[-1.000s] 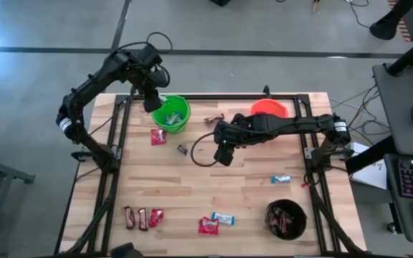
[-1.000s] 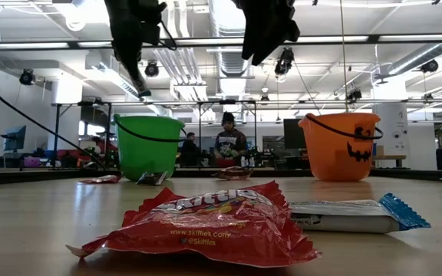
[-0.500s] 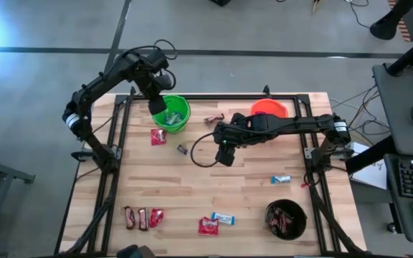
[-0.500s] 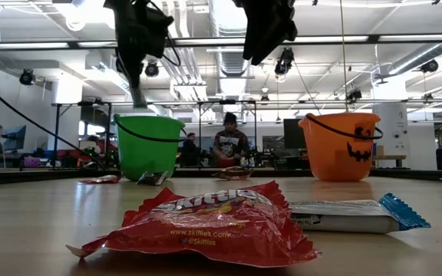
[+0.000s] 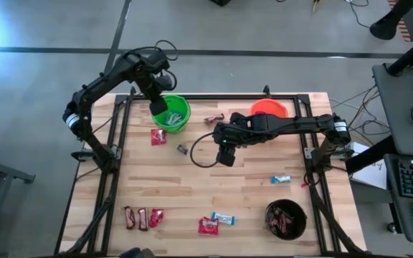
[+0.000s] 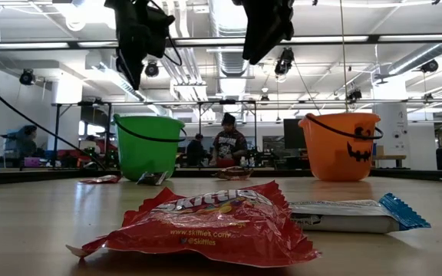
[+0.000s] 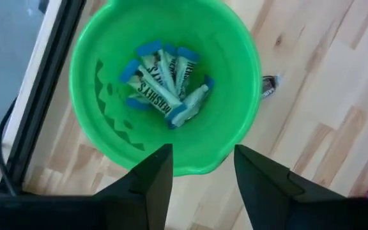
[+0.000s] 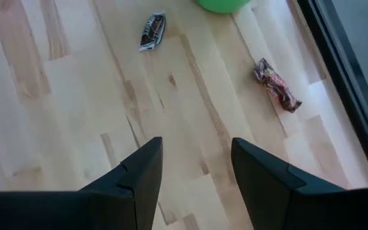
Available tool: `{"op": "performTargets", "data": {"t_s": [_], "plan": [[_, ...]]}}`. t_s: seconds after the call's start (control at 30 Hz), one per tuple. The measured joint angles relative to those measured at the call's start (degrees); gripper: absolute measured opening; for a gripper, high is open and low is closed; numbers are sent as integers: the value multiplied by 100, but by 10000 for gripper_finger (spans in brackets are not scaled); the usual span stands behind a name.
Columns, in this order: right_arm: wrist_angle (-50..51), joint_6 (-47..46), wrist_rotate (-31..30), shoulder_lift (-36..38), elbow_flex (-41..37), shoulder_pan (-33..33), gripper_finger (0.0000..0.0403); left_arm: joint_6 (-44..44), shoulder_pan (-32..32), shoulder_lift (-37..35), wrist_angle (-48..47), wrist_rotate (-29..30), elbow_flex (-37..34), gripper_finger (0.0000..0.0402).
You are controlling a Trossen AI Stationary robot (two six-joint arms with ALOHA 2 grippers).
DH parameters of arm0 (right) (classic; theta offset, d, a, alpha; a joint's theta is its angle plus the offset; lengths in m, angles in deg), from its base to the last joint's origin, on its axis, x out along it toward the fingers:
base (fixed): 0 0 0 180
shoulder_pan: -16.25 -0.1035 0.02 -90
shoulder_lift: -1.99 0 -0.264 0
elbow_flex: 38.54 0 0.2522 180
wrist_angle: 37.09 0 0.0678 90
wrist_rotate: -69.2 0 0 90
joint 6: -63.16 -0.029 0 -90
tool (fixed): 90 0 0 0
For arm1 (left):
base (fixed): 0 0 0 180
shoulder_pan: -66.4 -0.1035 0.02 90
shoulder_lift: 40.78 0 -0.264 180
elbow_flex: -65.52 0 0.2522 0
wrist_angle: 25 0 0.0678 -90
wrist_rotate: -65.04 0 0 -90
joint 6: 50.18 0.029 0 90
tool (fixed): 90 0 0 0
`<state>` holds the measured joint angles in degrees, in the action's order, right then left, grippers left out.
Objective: Sort candy
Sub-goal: Put the white candy into the green bucket
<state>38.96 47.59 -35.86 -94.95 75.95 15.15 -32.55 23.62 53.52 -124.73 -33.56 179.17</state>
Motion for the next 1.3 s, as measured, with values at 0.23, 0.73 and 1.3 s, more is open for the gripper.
{"op": "performTargets", "data": {"t_s": [0.23, 0.73, 1.3], "plan": [[-222, 783, 845, 0, 0, 0, 157, 142, 617, -15, 17, -295, 0, 141], [-346, -501, 1358, -35, -395, -469, 103, 1, 2253, -168, 24, -294, 2, 75], [-1515, -1836, 1358, -160, -1311, -1245, 111, -386, 2813, -774, -61, -289, 2, 23]]}}
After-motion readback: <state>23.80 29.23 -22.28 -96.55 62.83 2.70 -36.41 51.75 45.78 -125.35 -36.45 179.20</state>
